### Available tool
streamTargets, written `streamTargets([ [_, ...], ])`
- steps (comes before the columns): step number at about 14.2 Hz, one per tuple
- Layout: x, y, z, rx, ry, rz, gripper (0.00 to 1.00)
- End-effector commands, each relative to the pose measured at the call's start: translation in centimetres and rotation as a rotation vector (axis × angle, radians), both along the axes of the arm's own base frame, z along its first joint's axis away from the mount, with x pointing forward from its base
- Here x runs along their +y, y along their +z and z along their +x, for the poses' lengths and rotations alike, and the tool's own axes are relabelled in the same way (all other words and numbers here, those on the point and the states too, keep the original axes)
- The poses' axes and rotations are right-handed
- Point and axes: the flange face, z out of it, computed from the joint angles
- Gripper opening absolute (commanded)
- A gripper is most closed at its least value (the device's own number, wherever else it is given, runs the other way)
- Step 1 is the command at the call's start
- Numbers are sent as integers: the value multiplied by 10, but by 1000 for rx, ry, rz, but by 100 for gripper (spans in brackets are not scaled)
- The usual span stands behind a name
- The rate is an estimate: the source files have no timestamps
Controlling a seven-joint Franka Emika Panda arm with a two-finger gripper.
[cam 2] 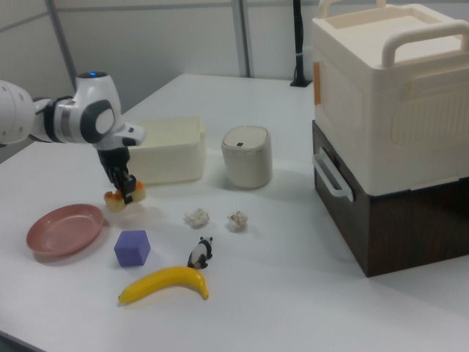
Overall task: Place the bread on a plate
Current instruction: 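Lift the bread roll and carry it over the pink plate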
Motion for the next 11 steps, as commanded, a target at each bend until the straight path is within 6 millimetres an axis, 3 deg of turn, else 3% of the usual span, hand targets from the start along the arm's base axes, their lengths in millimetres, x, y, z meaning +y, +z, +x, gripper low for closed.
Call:
streamTargets([
  [1, 13, 28, -15, -18, 96, -20, 26],
  [3, 28, 37, -24, -23, 135, -10, 26],
  [5, 53, 37, -48, -2, 215, -24, 26],
  [8, 92, 25, -82, 23, 318, -59, 29],
  [11, 112, 14, -108, 57, 370, -75, 29],
])
